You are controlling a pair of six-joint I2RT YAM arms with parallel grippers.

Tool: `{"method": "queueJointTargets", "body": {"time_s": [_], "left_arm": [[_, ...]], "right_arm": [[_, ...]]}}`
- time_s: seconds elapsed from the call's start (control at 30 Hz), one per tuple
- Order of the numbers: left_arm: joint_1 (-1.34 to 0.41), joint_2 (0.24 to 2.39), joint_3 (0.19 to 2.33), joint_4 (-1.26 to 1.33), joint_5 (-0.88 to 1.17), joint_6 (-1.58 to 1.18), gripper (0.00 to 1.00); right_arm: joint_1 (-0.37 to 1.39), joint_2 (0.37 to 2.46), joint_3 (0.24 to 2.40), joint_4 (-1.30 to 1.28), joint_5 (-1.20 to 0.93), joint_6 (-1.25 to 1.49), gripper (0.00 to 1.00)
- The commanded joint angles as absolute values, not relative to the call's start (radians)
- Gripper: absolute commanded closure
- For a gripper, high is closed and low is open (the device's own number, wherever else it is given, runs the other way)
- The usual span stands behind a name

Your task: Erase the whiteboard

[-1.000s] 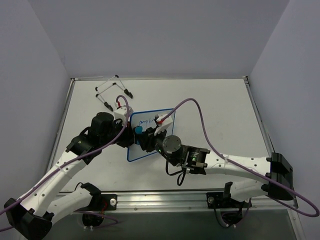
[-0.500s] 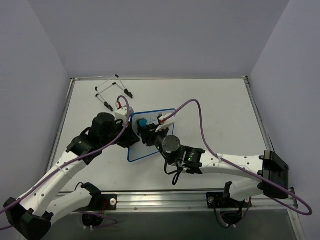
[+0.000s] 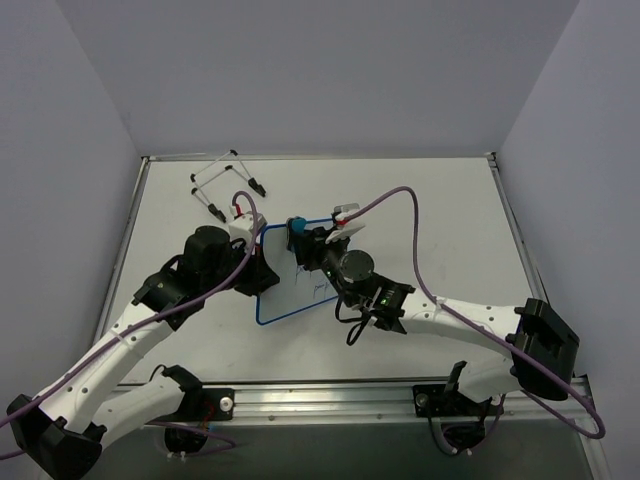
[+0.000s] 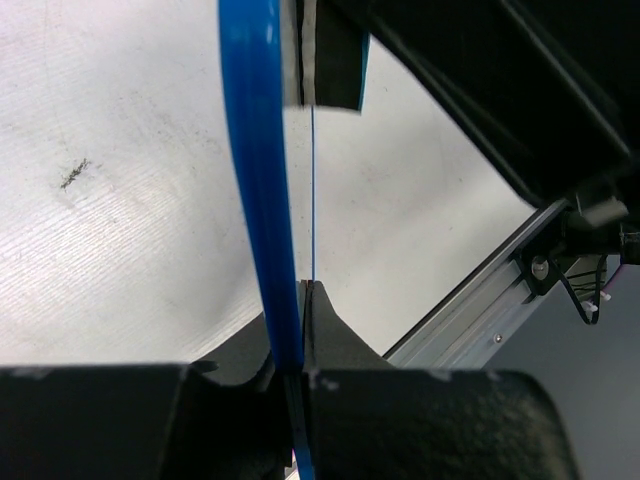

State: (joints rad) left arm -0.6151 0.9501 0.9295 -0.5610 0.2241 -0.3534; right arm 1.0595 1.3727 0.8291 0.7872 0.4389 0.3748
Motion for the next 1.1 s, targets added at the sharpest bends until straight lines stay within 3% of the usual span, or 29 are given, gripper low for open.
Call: {"method": "queueJointTargets", "body": {"time_s": [0.0,0.33,0.77,1.07], "left_arm": [[-0.649,0.942,0.920,-0.618,0.255,-0.304,0.98],[-0.655,0.942,0.920,-0.615,0.256,-0.302,0.98],[-0.661,0.936,0.919,-0.617,0.255,-0.304,0.98],[-0.667,0.928,0.919,-0.617,0.250,-0.302,0.98]], "right_arm": [[0.994,1.358,0.792,0.841,0.433,0.403,0.91],[0.874,1.321,0.716,0.825,0.344,0.442,0.92],[1.141,1.443,0.896,0.885,0.324,0.422,0.93],[1.053,1.448,0.888,0.787,0.331,0.446,0.93]]}}
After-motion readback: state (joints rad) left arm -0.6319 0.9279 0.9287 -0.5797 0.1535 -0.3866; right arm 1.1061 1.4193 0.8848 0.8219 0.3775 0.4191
